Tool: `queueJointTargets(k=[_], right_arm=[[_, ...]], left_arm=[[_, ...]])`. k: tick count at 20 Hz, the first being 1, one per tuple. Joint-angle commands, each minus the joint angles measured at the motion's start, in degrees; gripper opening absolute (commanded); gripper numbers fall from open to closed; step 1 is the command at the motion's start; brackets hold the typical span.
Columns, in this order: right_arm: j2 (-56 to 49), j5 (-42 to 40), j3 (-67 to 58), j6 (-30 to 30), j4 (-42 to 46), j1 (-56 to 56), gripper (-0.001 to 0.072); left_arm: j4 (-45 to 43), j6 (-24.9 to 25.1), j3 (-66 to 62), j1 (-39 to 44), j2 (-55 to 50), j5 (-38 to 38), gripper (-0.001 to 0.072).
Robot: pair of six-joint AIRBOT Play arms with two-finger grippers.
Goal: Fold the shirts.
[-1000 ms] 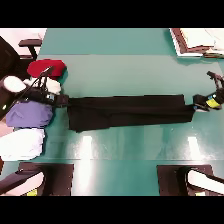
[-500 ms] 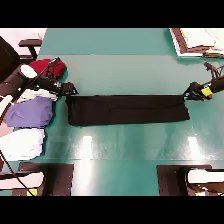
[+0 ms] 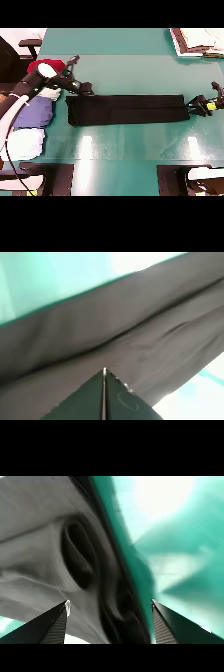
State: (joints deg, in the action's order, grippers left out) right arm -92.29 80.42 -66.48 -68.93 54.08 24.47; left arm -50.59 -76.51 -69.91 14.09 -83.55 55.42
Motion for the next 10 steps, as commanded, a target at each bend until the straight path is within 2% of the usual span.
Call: queueJointTargets(k=[1, 2, 4, 5, 8, 10], right_arm=[[-3.8, -1.5, 0.7, 2.0, -4.8, -2.4, 0.0498], [-4.4, -2.2, 0.7, 2.1, -4.8, -3.9, 0.0406], [-4.1, -3.0, 0.6, 5.5, -4.9, -6.2, 0.0039], [-3.3, -2.8, -0.1, 6.0, -4.9, -7.0, 0.0016], [1.6, 1.4, -4.8, 5.7, -5.1, -8.9, 0.0016], [5.8, 4.7, -9.5, 2.8, -5.1, -11.6, 0.0015]], left_arm=[[1.5, -1.7, -0.2, 7.3, -2.5, -6.7, 0.0023], [2.7, -1.7, -0.8, 8.9, -4.0, -7.7, 0.0023], [3.2, -1.7, -3.8, 11.6, -7.5, -7.1, 0.0023], [3.2, -1.7, -5.8, 12.8, -9.5, -6.4, 0.0023], [3.2, -2.9, -11.8, 15.9, -15.1, -5.1, 0.0023], [3.2, -3.5, -15.3, 17.4, -18.6, -5.2, 0.0023]])
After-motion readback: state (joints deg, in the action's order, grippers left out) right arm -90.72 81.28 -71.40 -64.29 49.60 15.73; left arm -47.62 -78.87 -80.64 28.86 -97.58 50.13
